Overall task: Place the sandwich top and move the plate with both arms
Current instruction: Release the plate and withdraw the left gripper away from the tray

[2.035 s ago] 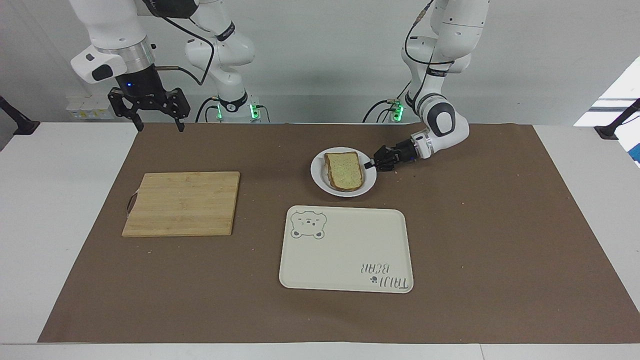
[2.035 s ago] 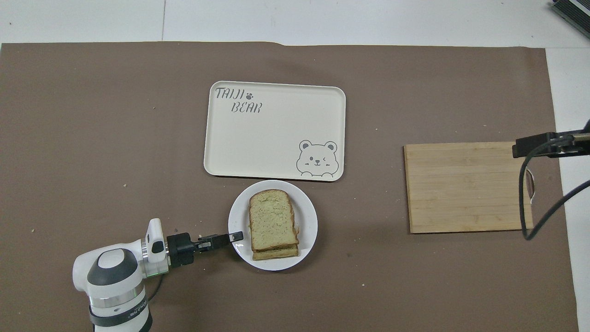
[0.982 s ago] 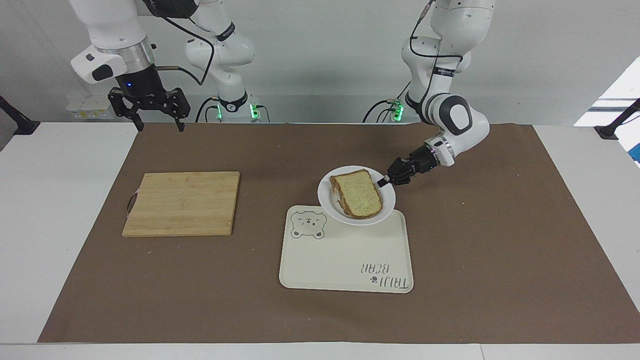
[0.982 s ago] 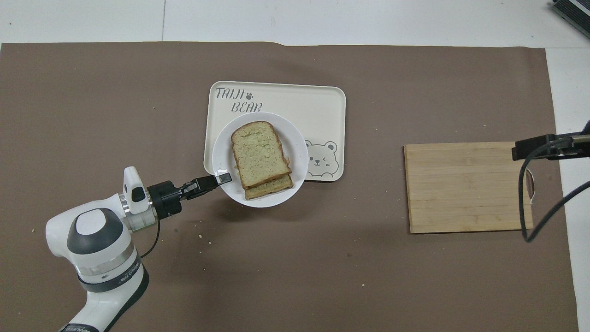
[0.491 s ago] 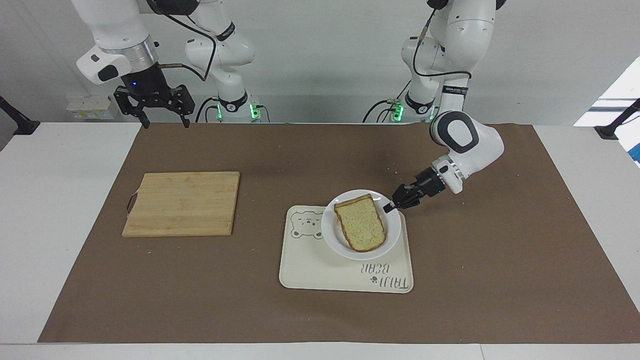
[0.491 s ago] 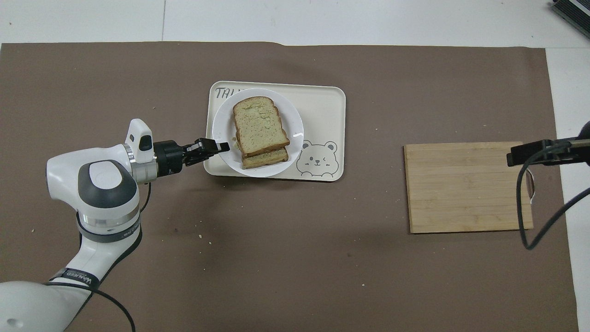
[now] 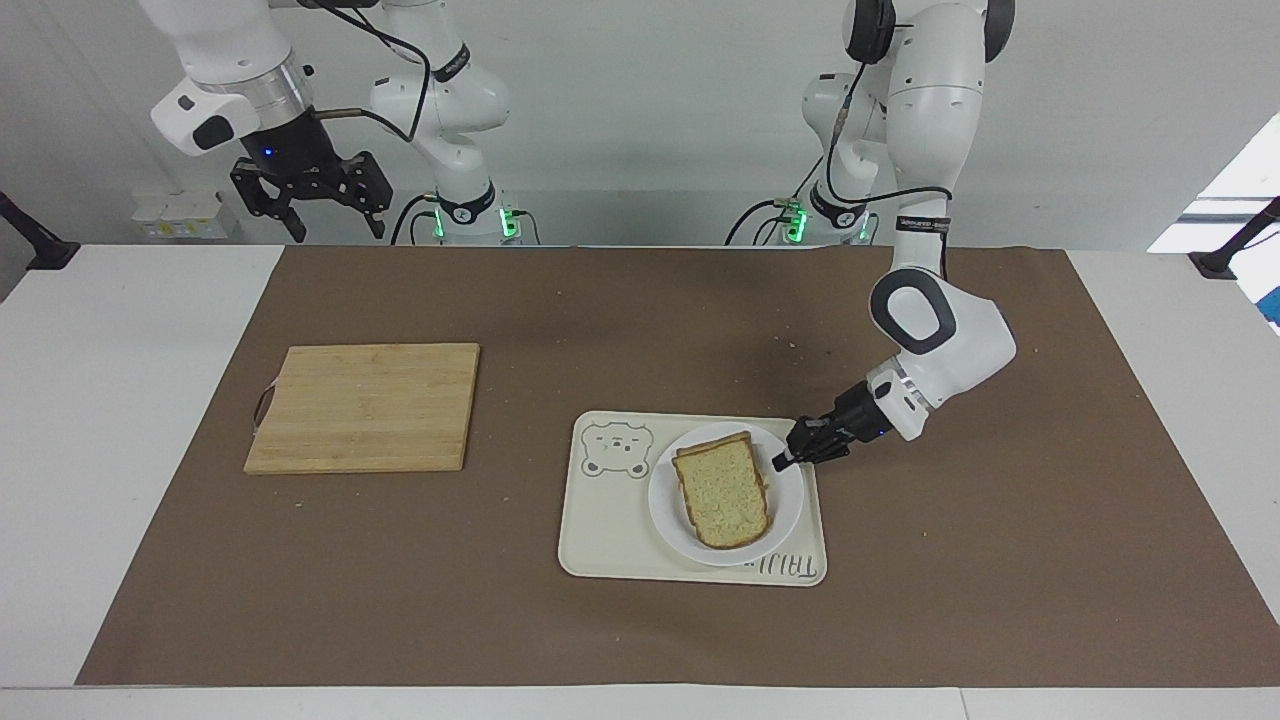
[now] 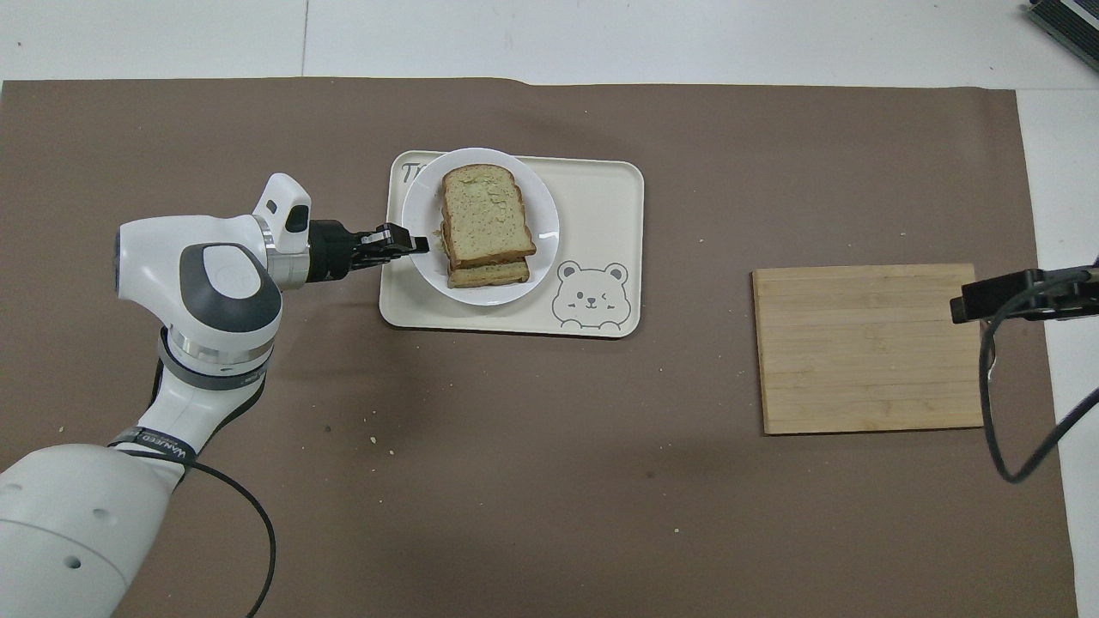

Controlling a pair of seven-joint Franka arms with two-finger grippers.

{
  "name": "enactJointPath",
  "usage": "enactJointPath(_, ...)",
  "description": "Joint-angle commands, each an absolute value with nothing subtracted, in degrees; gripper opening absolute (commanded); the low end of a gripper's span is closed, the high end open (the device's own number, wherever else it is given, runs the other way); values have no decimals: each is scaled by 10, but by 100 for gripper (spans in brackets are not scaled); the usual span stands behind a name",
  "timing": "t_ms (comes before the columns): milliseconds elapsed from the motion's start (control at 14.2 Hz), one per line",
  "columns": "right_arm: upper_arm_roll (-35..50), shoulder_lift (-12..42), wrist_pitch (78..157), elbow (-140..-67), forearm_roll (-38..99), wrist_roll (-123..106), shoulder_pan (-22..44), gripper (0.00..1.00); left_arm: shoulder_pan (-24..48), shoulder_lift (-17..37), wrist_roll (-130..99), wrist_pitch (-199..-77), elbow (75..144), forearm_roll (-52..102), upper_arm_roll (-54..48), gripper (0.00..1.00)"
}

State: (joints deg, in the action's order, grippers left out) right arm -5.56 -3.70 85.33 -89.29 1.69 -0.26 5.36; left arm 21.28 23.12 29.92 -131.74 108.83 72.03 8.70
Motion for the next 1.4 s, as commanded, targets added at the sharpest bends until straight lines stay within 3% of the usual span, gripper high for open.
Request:
enactJointPath(0,-54,-39,855,-890,32,-16,38,100,224,236,288,-1317,1081,702,87,54)
enactJointPath(421,-53,-39,855,-891,33,-16,38,100,224,184,288,-1320,1076,538,96,100)
enactJointPath(912,-52,-39,855,-890,33,-16,38,100,221,84,287,-1257,1032,252,159,100)
enactJointPath(1333,-52,-39,855,-890,33,-16,38,100,221,66,287,-991,844,109,233,100)
